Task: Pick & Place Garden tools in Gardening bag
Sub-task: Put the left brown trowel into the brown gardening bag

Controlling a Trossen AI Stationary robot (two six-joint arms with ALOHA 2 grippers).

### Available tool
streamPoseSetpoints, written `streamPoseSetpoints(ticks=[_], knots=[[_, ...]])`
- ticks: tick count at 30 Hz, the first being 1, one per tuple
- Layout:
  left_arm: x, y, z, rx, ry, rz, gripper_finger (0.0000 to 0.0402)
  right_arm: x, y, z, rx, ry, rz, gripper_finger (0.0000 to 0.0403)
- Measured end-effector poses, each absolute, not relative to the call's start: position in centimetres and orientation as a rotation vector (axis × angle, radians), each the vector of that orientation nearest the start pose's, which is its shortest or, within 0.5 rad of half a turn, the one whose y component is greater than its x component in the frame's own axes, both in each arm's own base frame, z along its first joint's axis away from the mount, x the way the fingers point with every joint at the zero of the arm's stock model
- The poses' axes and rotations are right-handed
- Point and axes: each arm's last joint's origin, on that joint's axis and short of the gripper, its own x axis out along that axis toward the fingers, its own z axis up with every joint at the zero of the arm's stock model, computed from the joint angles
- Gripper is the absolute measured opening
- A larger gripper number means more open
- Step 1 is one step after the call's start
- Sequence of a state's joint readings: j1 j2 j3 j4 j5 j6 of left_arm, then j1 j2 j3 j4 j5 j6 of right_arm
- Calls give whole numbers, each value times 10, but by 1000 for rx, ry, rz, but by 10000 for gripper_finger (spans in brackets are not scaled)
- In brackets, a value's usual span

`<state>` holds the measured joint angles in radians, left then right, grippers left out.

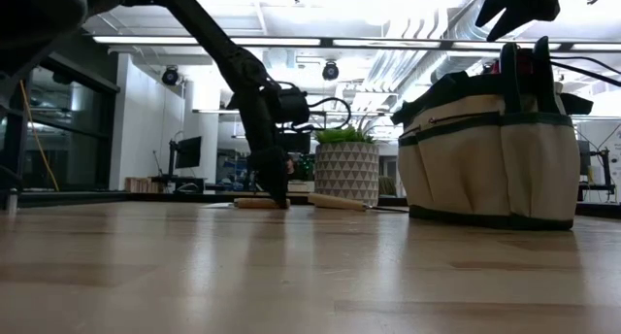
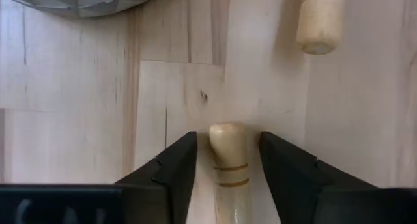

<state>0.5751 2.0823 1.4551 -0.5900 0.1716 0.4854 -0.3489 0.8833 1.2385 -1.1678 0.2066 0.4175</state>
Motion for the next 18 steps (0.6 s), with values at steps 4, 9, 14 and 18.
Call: streamPoseSetpoints(ticks=[4,9,14,18], knots=[[352,222,148,-37,1181,78,112,118,-49,379,442,699,-689,238],[351,222,148,-63,1186,92,56,118,-49,379,442,698,-689,238],[349,220,152,-90,1192,103,56,118,-49,379,442,699,-689,238],[344,217,173,-97,1155,129,56,118,-49,379,442,698,-689,238]])
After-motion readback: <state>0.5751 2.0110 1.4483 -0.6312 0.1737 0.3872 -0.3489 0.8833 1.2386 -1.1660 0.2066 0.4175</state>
